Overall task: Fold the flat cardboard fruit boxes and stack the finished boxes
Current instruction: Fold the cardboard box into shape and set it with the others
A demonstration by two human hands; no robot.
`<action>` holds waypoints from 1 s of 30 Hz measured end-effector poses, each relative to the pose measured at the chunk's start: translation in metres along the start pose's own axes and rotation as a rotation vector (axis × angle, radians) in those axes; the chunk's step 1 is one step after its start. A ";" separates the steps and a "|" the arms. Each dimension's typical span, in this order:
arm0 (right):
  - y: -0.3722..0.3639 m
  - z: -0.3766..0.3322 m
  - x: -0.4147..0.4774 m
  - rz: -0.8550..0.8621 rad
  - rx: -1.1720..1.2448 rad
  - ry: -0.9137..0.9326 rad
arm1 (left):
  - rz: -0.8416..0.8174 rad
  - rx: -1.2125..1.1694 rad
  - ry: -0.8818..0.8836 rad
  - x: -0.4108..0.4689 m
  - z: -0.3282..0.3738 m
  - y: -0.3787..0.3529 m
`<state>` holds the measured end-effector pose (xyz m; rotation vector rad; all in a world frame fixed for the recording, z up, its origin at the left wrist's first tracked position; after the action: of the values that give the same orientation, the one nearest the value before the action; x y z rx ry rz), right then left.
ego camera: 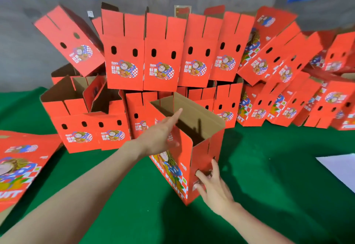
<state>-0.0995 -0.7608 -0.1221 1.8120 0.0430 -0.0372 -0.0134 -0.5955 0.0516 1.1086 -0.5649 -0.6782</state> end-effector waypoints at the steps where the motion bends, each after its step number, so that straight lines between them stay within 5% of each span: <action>1: -0.001 -0.002 0.000 0.001 -0.002 0.006 | -0.044 0.031 0.023 0.006 0.003 -0.003; 8: 0.014 0.019 -0.008 0.050 -0.009 -0.042 | -0.103 0.130 -0.084 0.029 0.033 -0.003; 17: 0.062 0.140 -0.050 0.284 0.064 -0.325 | -0.019 -0.071 -0.395 0.083 0.132 -0.031; 30: 0.128 0.323 -0.030 0.283 0.183 -0.662 | -0.029 -0.083 -0.215 0.152 0.079 -0.049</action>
<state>-0.1242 -1.1051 -0.0736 1.8902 -0.7029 -0.4481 0.0223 -0.7696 0.0448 0.9746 -0.6986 -0.8451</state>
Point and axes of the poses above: each hand's wrist, its own x-axis towards the middle knuckle, its own y-axis out of the back of the hand, z = x × y, the point moved 5 cm from there along x, towards the middle knuckle, and after that the axes turned 9 degrees about -z, right-handed, at the moved point
